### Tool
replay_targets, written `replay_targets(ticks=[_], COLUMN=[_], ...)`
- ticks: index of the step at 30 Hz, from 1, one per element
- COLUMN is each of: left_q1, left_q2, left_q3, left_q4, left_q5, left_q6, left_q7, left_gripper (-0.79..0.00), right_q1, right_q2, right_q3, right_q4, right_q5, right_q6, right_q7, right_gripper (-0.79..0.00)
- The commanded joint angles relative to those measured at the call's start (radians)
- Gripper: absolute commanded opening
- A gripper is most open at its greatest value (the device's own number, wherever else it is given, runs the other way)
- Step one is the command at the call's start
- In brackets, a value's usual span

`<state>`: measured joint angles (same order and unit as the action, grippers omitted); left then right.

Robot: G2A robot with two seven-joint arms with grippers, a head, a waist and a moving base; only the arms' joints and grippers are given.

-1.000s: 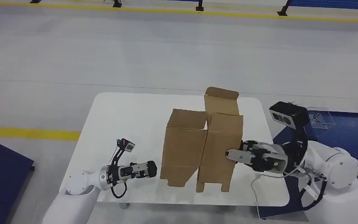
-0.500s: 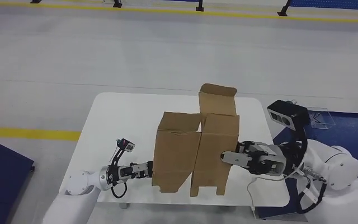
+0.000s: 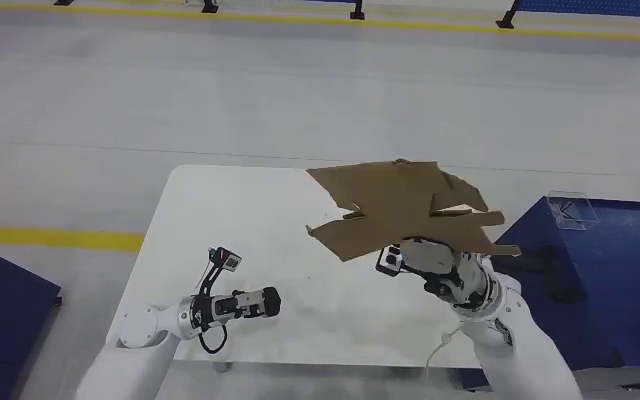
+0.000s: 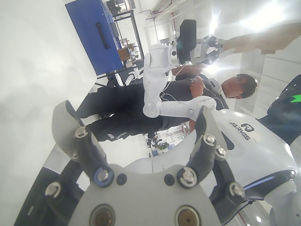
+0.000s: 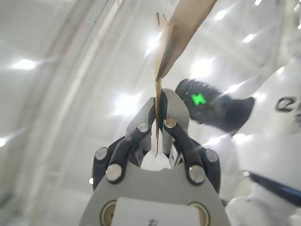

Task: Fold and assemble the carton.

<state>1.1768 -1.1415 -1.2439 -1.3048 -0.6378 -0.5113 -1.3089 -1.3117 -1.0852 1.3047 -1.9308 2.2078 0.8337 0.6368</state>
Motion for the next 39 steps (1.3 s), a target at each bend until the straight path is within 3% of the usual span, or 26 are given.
replay_targets(ticks=[1,4,7,11,14,18,22,24,27,30,39], left_q1=[0.0,0.0,0.0,0.0,0.0,0.0,0.0,0.0,0.0,0.0,0.0], left_q2=[0.0,0.0,0.0,0.0,0.0,0.0,0.0,0.0,0.0,0.0,0.0], left_q3=[0.0,0.0,0.0,0.0,0.0,0.0,0.0,0.0,0.0,0.0,0.0], left_q4=[0.0,0.0,0.0,0.0,0.0,0.0,0.0,0.0,0.0,0.0,0.0], left_q5=[0.0,0.0,0.0,0.0,0.0,0.0,0.0,0.0,0.0,0.0,0.0], left_q6=[0.0,0.0,0.0,0.0,0.0,0.0,0.0,0.0,0.0,0.0,0.0], left_q7=[0.0,0.0,0.0,0.0,0.0,0.0,0.0,0.0,0.0,0.0,0.0], left_gripper=[0.0,0.0,0.0,0.0,0.0,0.0,0.0,0.0,0.0,0.0,0.0], right_q1=[-0.023,-0.028,-0.026,-0.034,-0.03,-0.018,0.008,0.009,0.022,0.039,0.035], right_q2=[0.002,0.016,0.029,0.037,0.036,0.021,0.002,-0.003,-0.002,0.0,-0.003], right_q3=[-0.071,-0.138,-0.133,-0.108,-0.056,0.055,0.148,0.154,0.161,0.172,0.196], right_q4=[-0.009,-0.034,-0.054,-0.075,-0.082,-0.105,-0.14,-0.135,-0.098,-0.058,-0.031], right_q5=[0.348,0.627,0.779,0.859,0.797,0.466,-0.083,-0.372,-0.816,-1.128,-1.637], right_q6=[0.05,0.104,0.061,0.049,0.055,0.031,-0.096,-0.208,-0.456,-0.712,-1.287], right_q7=[-0.142,-0.338,-0.468,-0.546,-0.547,-0.408,-0.168,-0.009,0.207,0.317,0.367], right_gripper=[-0.785,-0.785,-0.785,-0.785,-0.785,-0.785,-0.785,-0.785,-0.785,-0.785,-0.785])
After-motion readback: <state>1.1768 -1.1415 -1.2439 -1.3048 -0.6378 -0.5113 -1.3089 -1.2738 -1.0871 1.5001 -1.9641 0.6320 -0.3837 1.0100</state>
